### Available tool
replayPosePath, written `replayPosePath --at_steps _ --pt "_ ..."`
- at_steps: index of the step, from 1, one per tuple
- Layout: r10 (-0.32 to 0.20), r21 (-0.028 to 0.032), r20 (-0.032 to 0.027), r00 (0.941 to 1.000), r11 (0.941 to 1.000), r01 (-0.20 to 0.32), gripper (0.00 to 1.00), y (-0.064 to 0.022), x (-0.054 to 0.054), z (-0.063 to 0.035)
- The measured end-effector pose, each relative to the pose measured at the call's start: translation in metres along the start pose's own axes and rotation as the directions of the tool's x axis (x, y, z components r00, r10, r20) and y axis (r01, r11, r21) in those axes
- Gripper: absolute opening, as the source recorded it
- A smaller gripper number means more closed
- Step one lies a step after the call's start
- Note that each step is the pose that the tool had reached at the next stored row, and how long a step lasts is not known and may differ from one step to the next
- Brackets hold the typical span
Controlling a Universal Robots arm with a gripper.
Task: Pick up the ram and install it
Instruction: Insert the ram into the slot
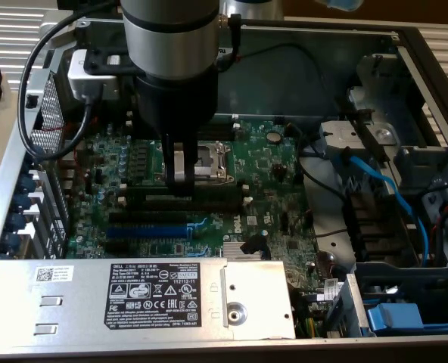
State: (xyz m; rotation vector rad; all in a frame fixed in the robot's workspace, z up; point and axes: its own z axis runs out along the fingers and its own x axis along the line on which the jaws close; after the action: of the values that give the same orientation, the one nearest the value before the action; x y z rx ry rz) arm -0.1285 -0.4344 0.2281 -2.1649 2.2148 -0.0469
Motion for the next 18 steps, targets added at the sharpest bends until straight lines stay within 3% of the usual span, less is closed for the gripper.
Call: replayPosePath --at_steps 6,7,18 --pt "0.000 -0.0001 0.0000 1.0000 1.0000 0.000 0.14 0.0000 0.0000 0.0000" --pt "0.000 0.0000 0.0000 1.0000 1.0000 0.000 0.20 0.0000 0.0000 0.0000" --pt "0.000 0.0000 0.0000 1.0000 1.0000 0.000 0.20 -0.0001 0.0000 -0.0019"
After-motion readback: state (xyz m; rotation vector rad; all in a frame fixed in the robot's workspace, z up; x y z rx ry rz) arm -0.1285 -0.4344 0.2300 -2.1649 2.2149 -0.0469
